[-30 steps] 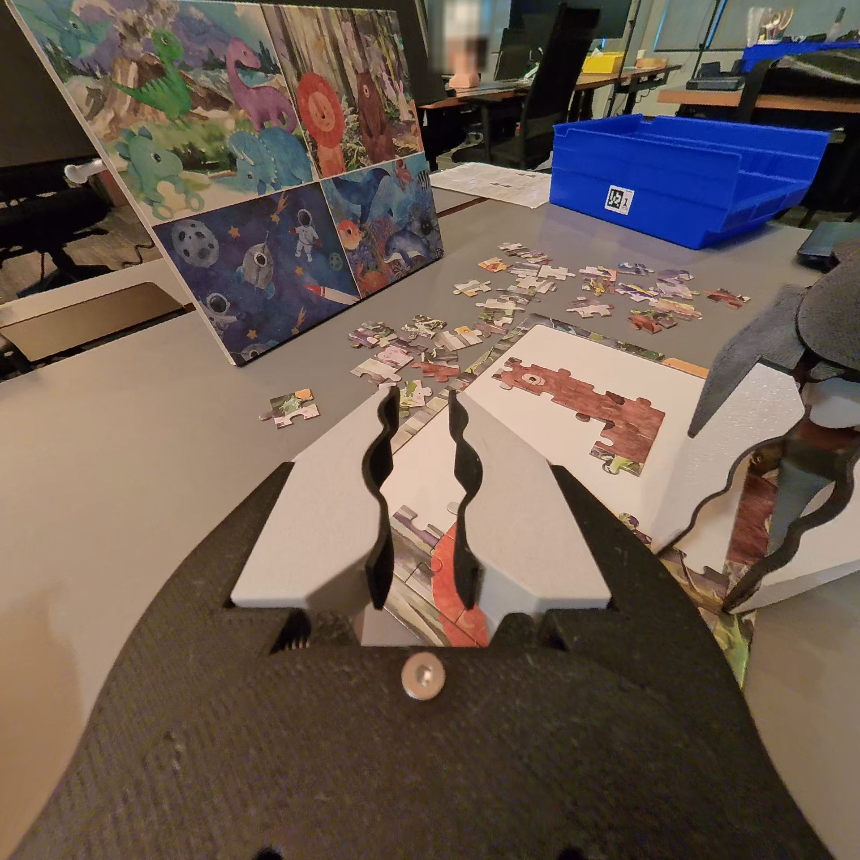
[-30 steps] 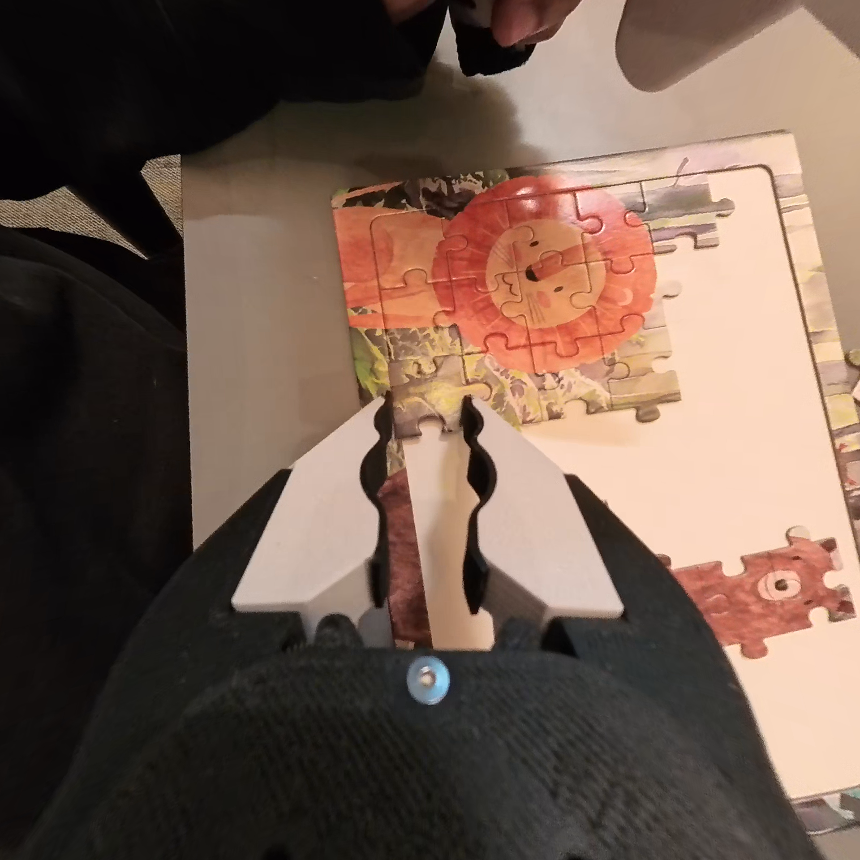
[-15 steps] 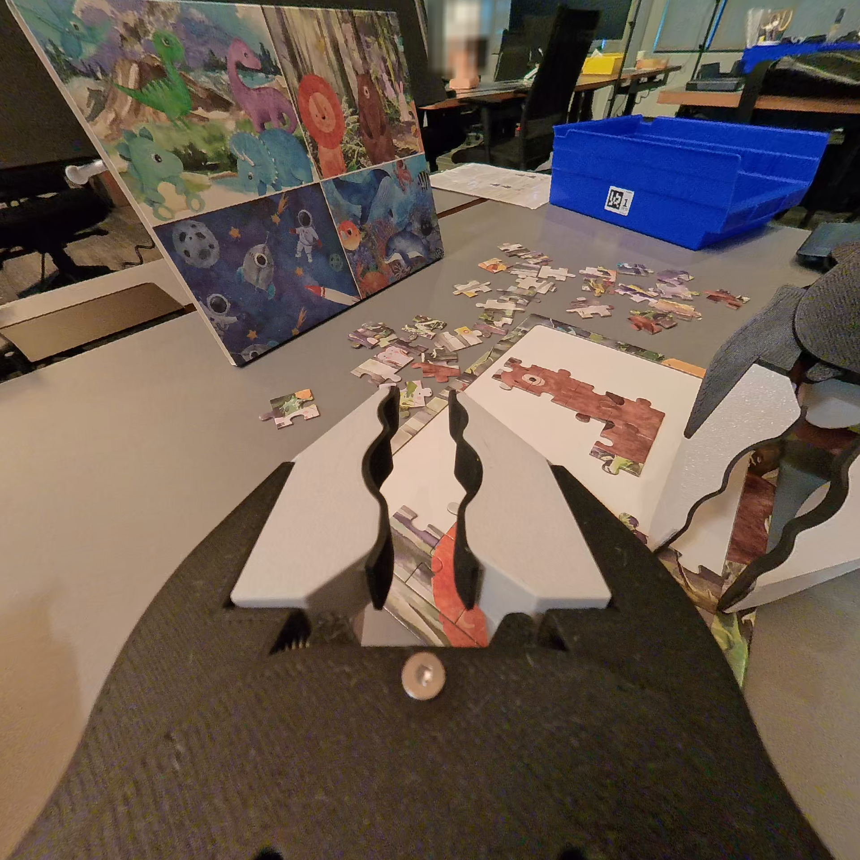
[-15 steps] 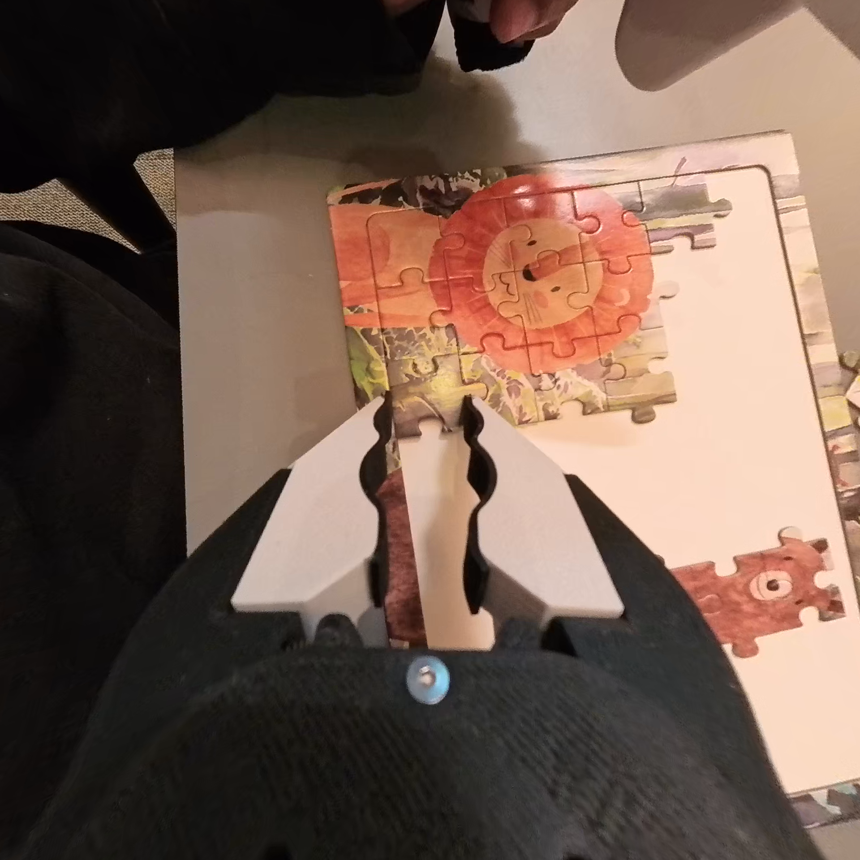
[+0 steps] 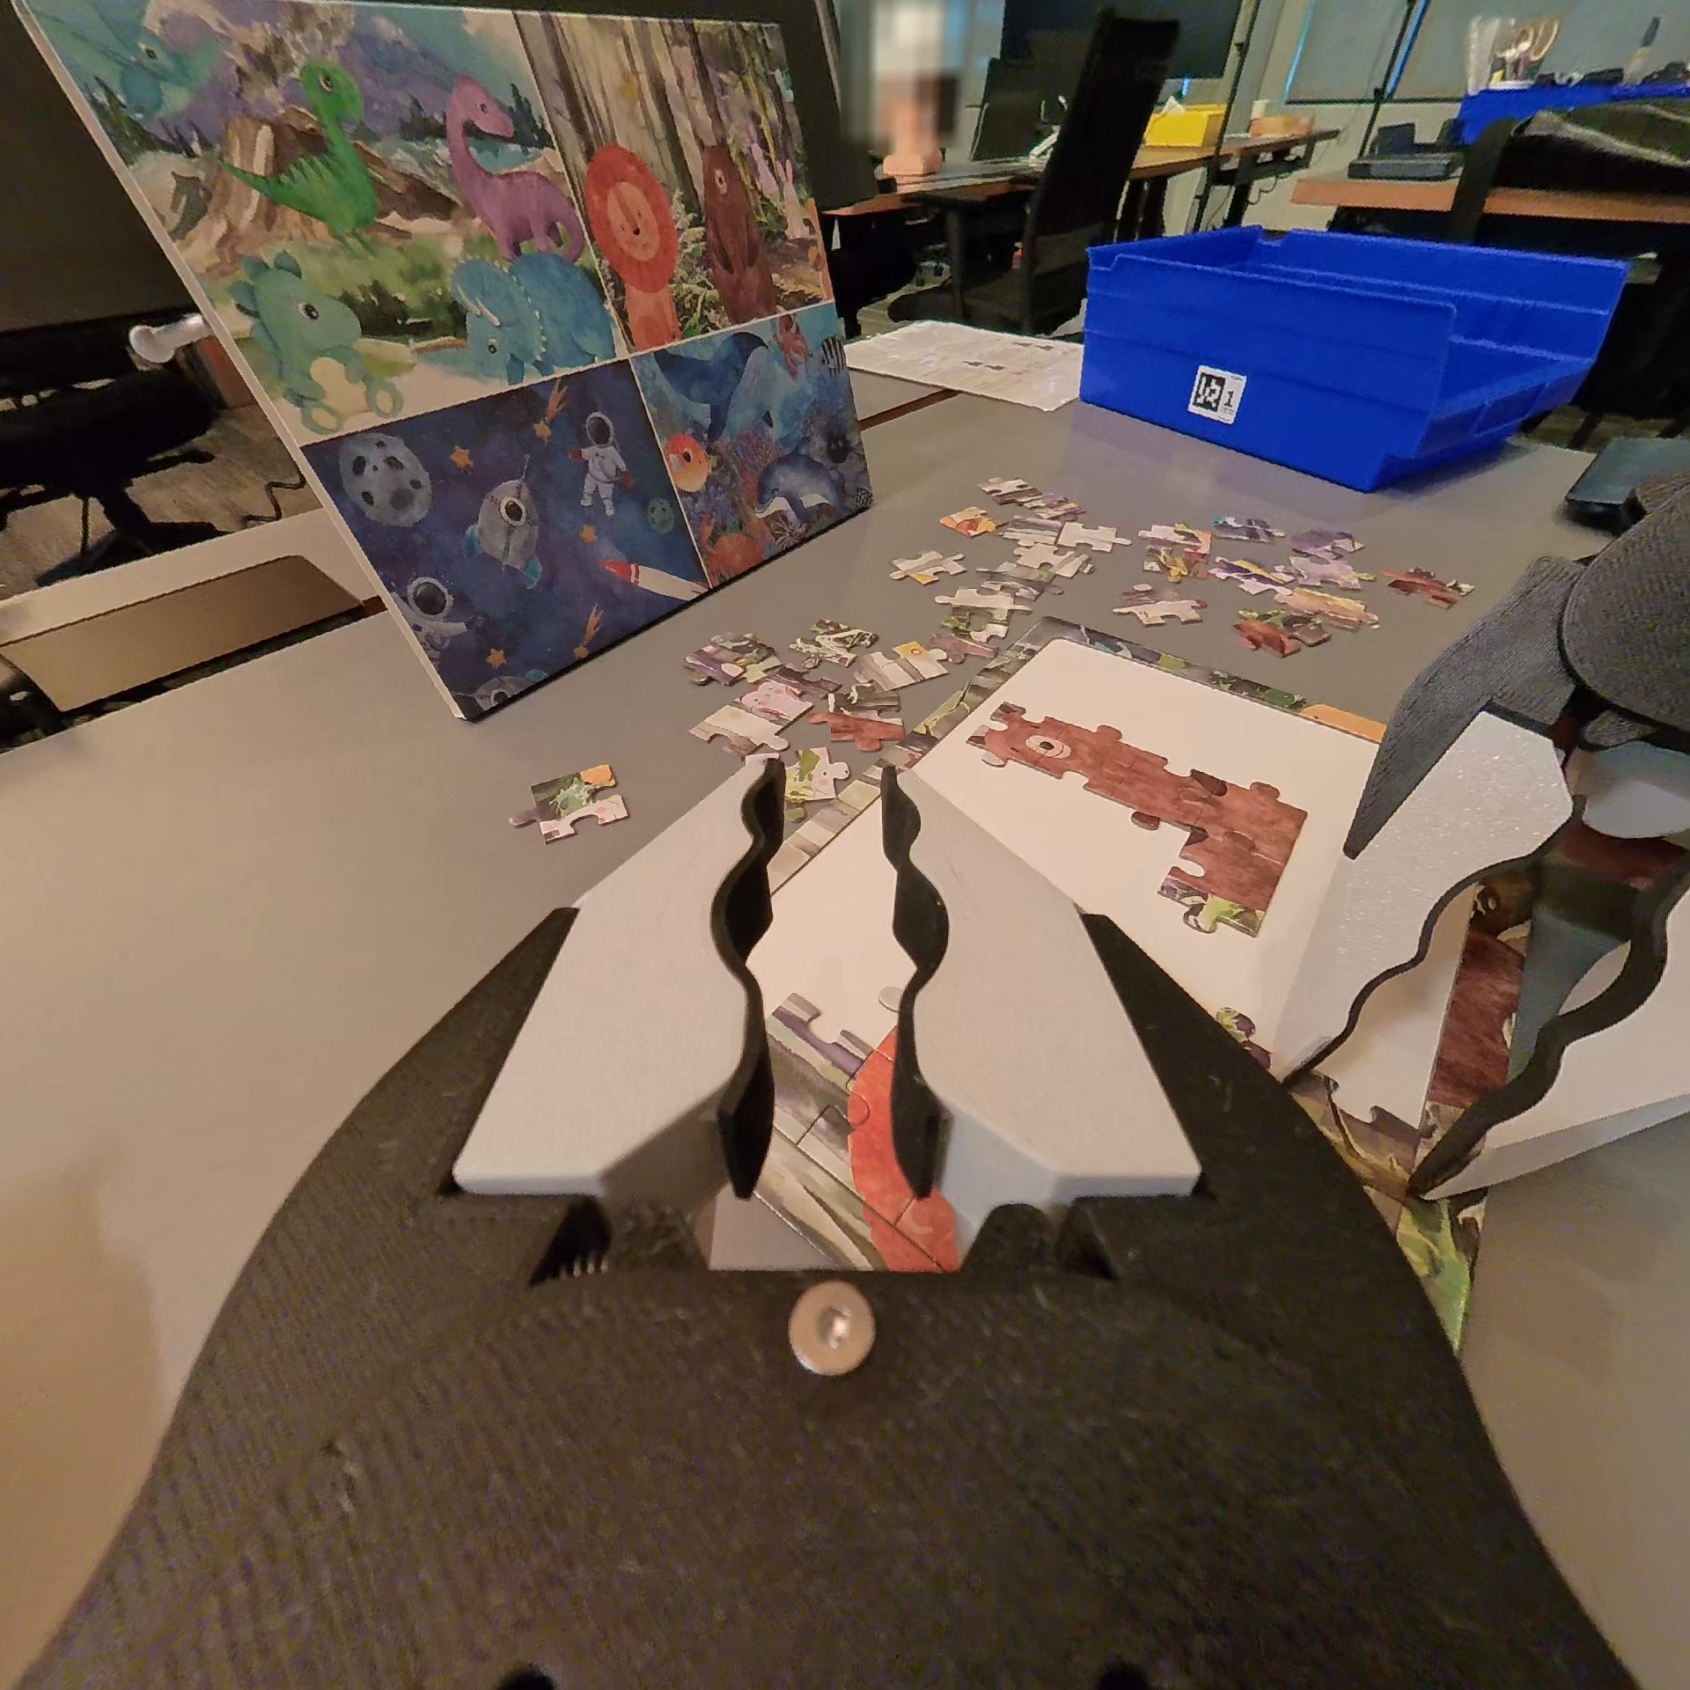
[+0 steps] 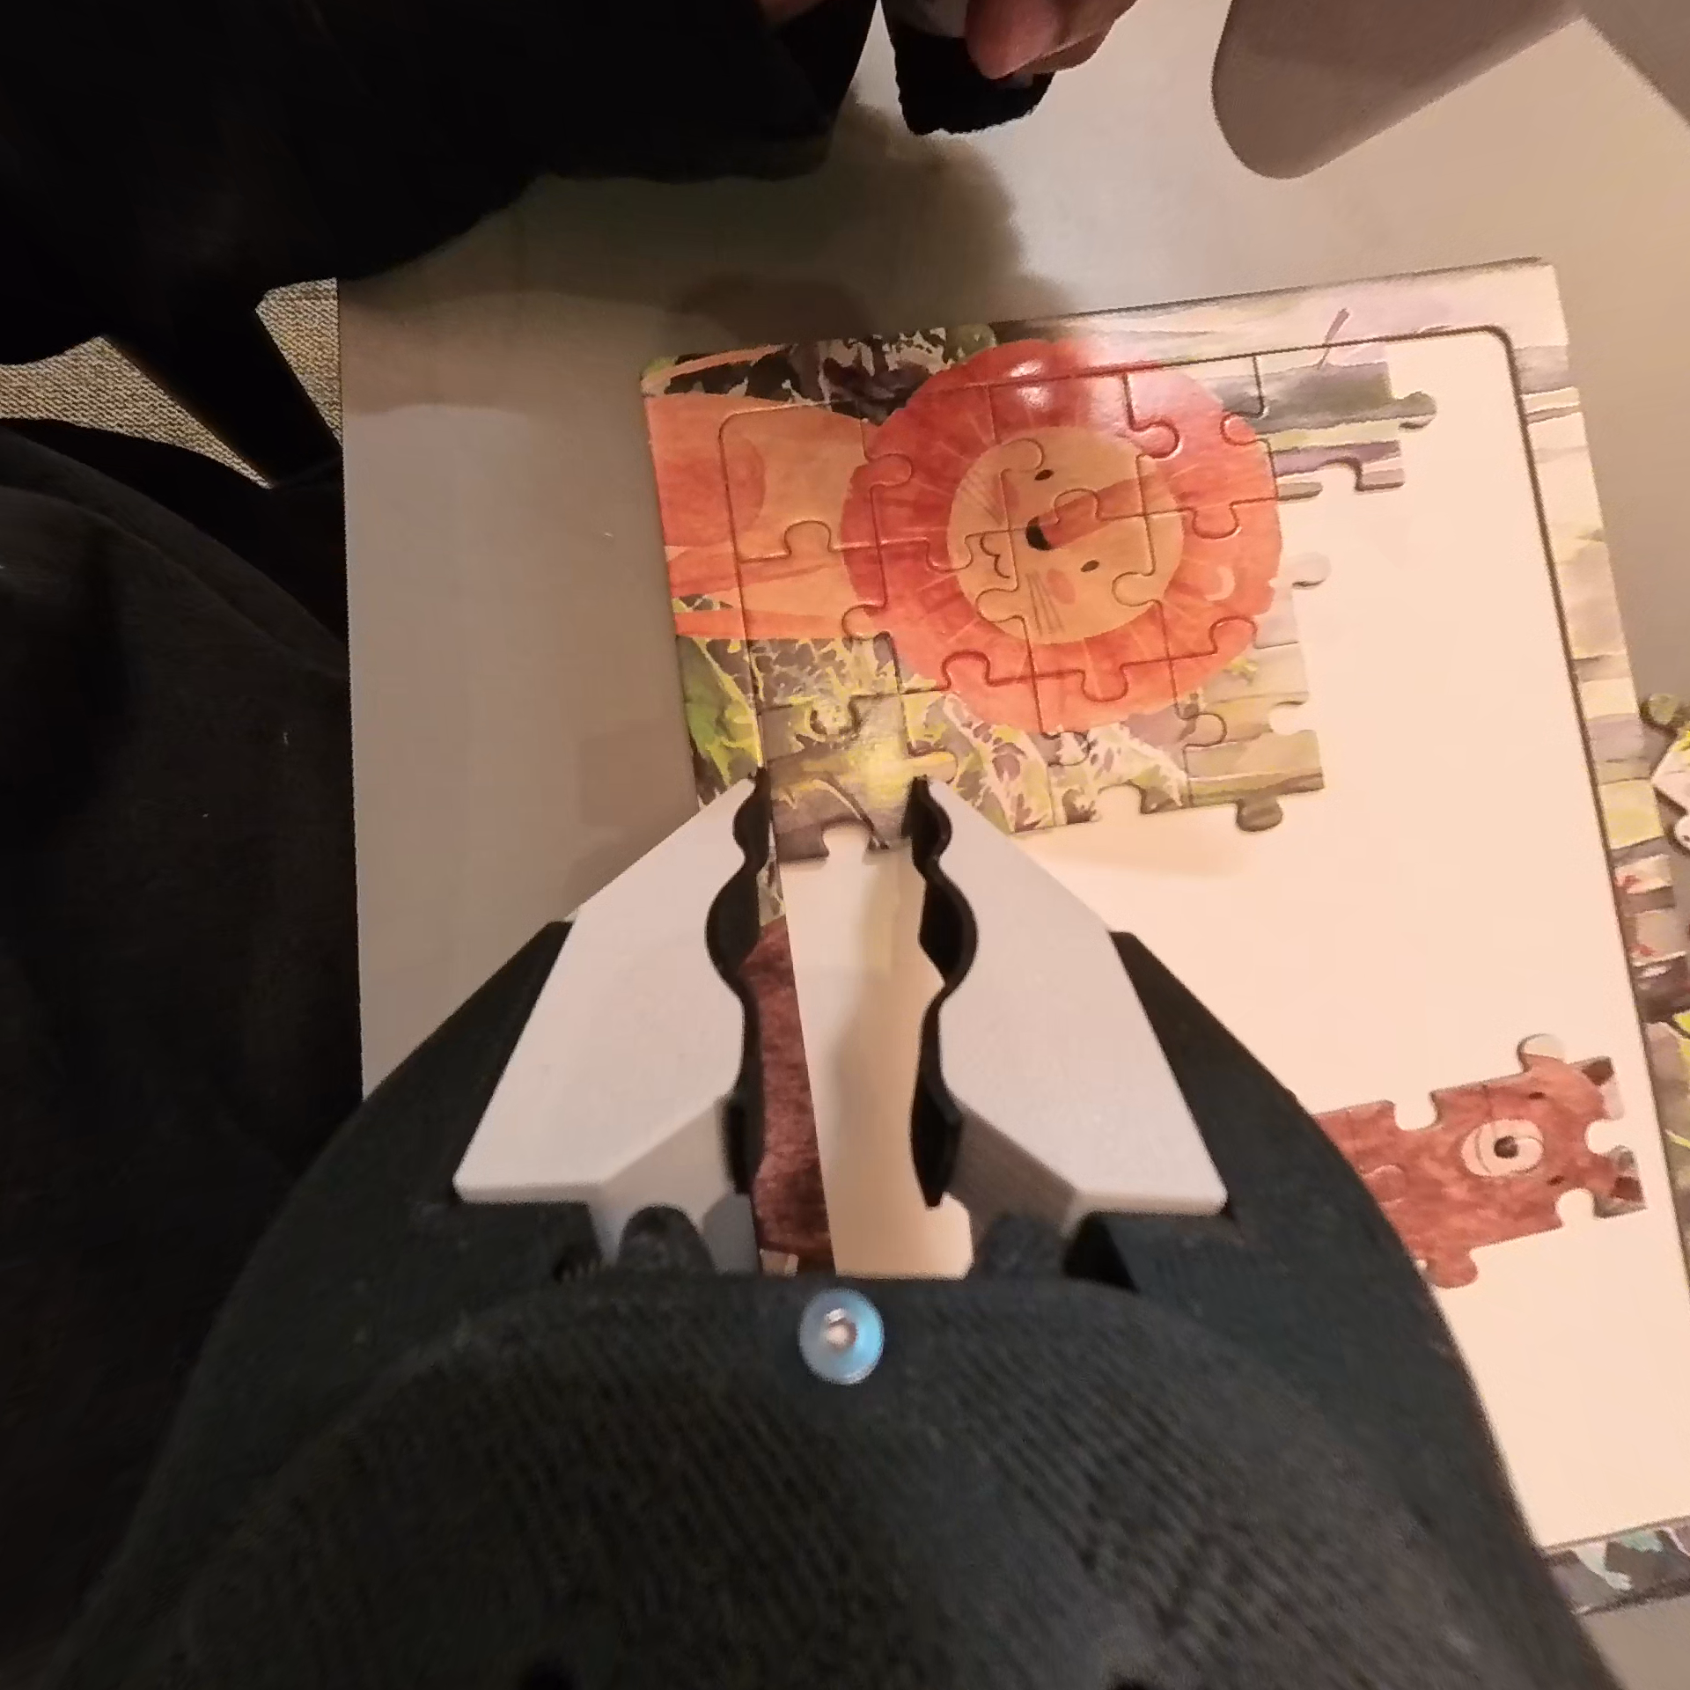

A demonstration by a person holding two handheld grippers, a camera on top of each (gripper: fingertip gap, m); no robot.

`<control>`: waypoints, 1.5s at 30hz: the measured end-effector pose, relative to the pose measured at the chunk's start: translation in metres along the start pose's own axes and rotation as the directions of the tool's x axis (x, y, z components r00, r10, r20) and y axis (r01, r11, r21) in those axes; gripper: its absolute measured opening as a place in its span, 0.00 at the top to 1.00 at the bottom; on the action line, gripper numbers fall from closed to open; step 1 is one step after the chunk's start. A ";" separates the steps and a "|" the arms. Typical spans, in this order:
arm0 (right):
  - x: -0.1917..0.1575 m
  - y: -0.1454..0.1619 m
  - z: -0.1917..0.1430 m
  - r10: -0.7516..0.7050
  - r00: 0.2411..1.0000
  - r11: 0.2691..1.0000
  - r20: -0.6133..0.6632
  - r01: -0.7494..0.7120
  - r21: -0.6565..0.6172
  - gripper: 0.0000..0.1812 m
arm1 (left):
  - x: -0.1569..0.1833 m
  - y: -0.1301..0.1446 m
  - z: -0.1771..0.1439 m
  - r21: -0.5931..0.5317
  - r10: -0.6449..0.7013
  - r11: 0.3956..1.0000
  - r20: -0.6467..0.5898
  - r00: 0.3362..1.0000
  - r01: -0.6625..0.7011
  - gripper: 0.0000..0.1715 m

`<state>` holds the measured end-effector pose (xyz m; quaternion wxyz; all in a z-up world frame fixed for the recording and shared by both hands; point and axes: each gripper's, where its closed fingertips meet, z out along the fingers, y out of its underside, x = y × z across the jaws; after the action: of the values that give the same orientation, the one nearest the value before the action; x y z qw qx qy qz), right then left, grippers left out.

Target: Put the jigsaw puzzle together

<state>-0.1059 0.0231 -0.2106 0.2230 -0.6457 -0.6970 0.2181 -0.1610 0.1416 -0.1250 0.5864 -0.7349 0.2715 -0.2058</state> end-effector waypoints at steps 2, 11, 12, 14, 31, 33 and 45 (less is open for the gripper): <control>0.000 0.000 0.000 -0.003 1.000 1.000 -0.002 0.003 -0.003 0.83 | 0.000 0.000 0.000 0.000 0.001 1.000 0.000 1.000 -0.001 0.89; -0.001 -0.004 0.002 -0.004 1.000 1.000 -0.001 0.004 0.013 0.84 | 0.000 0.000 0.000 -0.001 0.001 1.000 0.000 1.000 -0.001 0.89; -0.001 -0.005 0.002 -0.003 1.000 1.000 0.000 0.003 0.017 0.84 | 0.000 0.000 0.000 0.000 0.001 1.000 0.000 1.000 -0.001 0.89; -0.001 -0.006 0.003 -0.005 1.000 1.000 -0.001 0.005 0.019 0.85 | 0.000 0.000 0.000 -0.001 0.001 1.000 0.000 1.000 -0.001 0.89; 0.000 -0.010 0.007 0.043 0.999 0.999 0.008 -0.043 0.021 0.93 | 0.000 0.001 0.000 -0.003 0.001 1.000 -0.001 1.000 -0.001 0.89; 0.000 -0.010 0.007 0.054 0.999 0.998 0.005 -0.054 0.017 0.93 | 0.000 0.001 0.000 -0.005 0.001 1.000 -0.002 1.000 -0.001 0.89; 0.000 -0.010 0.007 0.057 0.998 0.998 0.006 -0.057 0.013 0.93 | 0.001 0.002 0.001 -0.010 0.006 1.000 0.000 1.000 -0.006 0.88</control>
<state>-0.1179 0.0225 -0.2101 0.2190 -0.6634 -0.6773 0.2307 -0.1603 0.1417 -0.1273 0.5833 -0.7370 0.2747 -0.2028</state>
